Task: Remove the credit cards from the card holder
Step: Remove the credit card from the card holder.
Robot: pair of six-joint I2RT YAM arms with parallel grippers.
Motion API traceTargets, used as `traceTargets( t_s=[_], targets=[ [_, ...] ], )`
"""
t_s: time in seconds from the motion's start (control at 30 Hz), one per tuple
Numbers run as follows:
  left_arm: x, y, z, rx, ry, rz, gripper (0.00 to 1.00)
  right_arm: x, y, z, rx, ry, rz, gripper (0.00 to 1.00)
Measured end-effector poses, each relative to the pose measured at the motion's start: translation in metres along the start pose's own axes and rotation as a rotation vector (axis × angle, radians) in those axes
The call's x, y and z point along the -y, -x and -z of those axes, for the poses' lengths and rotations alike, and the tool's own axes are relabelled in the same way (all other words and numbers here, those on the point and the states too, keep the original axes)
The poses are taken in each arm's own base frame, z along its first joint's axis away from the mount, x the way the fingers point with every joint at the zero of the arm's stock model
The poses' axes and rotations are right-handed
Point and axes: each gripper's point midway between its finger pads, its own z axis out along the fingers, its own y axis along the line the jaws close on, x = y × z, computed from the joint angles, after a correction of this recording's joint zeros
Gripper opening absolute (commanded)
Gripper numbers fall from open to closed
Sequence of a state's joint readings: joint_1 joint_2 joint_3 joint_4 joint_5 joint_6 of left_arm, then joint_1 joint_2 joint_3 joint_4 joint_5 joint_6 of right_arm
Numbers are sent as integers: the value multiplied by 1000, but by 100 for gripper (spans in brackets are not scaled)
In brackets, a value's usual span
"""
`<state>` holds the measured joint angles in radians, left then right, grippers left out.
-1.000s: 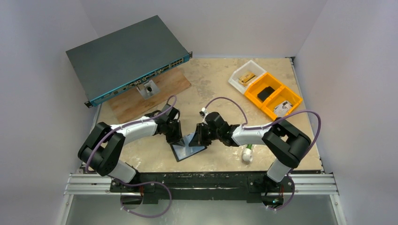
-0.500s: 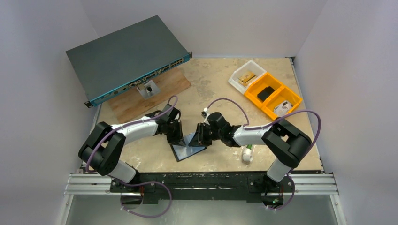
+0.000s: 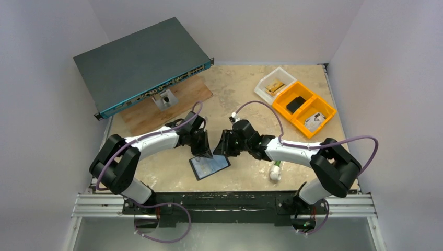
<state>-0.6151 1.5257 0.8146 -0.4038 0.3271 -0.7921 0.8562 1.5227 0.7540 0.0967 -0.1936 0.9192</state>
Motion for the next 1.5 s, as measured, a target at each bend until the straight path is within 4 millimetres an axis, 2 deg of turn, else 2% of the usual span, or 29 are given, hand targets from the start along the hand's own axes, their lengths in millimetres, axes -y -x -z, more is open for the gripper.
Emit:
traceTargets(
  t_s=[0.23, 0.4, 0.57, 0.93, 1.1, 1.27, 1.5],
  targets=[
    [18, 12, -8, -6, -23, -18, 0, 19, 0, 3, 13, -93, 5, 33],
    [28, 16, -11, -13, -39, -28, 4, 29, 0, 7, 21, -145, 10, 32],
    [31, 17, -15, -24, -46, -28, 6, 36, 2, 13, 36, -189, 16, 32],
    [31, 17, -24, -48, -44, -15, 6, 28, 19, 28, 93, -216, 66, 32],
    [24, 10, -42, -103, -28, 6, 6, 27, 13, 27, 81, -228, 98, 31],
    [34, 5, -47, -125, -52, -13, 7, 22, 6, 25, 66, -223, 118, 31],
    [39, -1, -48, -140, -59, -32, 8, 28, 5, 27, 67, -252, 119, 31]
  ],
)
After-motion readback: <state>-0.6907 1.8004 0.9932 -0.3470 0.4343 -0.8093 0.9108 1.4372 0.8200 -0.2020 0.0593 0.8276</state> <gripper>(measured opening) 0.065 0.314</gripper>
